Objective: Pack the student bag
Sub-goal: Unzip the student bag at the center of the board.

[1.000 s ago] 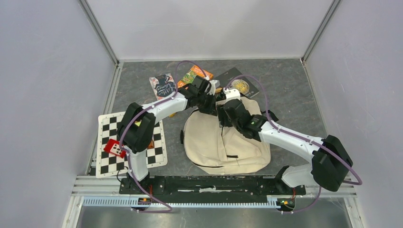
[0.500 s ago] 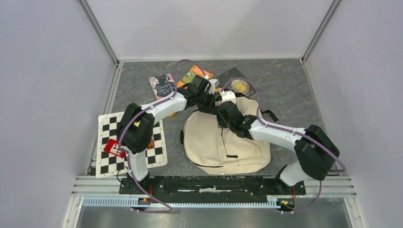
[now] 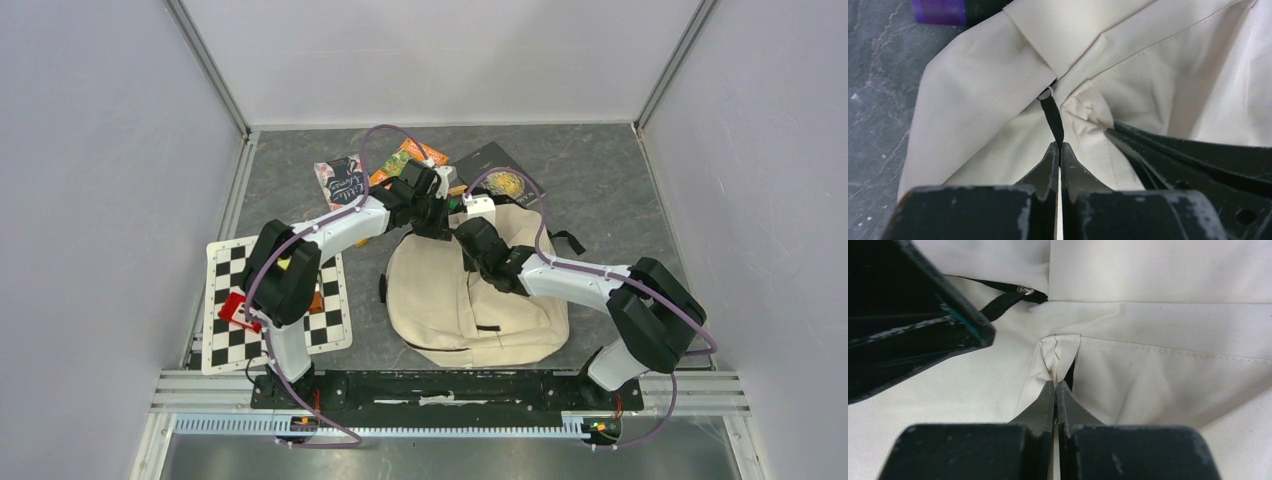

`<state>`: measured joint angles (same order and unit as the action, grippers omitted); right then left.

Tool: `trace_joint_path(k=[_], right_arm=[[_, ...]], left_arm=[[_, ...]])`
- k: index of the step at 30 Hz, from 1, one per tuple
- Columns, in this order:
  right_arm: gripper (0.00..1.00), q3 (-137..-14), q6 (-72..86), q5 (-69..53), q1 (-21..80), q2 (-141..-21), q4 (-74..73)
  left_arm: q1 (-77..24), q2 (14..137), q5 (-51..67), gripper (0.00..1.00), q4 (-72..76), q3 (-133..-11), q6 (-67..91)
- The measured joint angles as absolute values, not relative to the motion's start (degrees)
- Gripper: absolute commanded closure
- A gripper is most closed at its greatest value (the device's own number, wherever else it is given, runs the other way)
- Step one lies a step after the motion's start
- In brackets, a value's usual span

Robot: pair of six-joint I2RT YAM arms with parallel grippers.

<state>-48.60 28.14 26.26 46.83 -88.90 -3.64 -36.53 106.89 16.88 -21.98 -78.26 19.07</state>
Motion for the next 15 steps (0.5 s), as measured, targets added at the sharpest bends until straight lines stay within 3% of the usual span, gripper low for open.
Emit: trace_joint_path(k=[15], right_arm=[[1.0,-44.7,30.9,34.2,47.0,-87.8,-2.2]], left_arm=[[-34.8,102.0,10.1,0.98,-18.6,-73.7,19.1]])
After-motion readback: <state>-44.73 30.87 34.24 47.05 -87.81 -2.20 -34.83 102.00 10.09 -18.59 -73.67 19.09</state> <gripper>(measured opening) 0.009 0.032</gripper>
